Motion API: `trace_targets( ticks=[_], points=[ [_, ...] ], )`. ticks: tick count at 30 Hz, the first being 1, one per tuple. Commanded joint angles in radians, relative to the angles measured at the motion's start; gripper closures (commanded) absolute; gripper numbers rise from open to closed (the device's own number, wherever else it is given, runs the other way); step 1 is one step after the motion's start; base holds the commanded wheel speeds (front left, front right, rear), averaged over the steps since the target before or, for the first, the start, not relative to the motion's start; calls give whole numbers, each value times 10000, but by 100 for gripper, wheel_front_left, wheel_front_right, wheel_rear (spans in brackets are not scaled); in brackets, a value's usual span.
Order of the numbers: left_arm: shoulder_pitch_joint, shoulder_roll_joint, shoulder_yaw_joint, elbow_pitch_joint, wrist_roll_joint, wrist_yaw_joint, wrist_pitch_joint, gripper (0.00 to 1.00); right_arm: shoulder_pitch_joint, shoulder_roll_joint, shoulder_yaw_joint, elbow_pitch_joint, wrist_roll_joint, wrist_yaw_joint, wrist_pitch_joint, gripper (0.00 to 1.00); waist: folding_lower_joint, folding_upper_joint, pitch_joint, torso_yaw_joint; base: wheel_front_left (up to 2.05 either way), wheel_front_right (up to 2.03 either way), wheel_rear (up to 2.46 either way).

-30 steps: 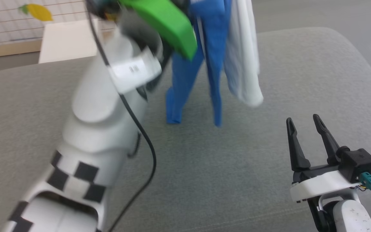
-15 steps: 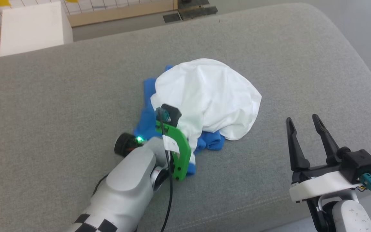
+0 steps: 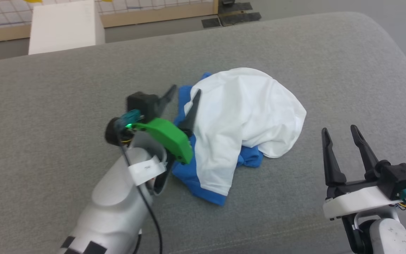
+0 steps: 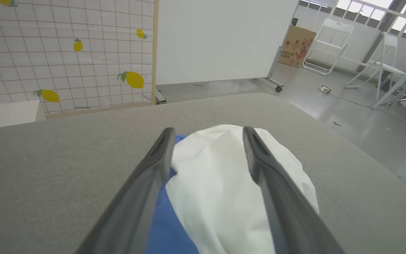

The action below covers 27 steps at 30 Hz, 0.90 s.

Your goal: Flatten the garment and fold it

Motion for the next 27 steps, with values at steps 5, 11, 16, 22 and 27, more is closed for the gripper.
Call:
trace_targets(
  ticks=[5,11,16,22,27],
  points=[
    [1176,730,1073,-1545,498,515,-468,0,54,-1,-202,-280,-222,-17,226,0,1,-1,-511,756,0,0,0],
    [3049,1030,2653,-3430,1400,924,-477,0,184,-1,-286,-445,-286,-17,377,0,1,-1,-686,1135,0,0,0],
    [4351,935,3528,-4135,1910,999,-479,0,316,-1,-295,-492,-310,-17,470,0,1,-1,-720,1425,0,0,0],
    [5386,591,4294,-4697,2393,883,-479,0,485,-1,-305,-432,-387,-17,653,0,1,-1,-673,1803,0,0,0],
    [5917,274,4821,-5080,2741,715,-480,0,517,-1,-290,-330,-397,-17,847,0,1,-1,-629,1991,0,0,0]
  ],
)
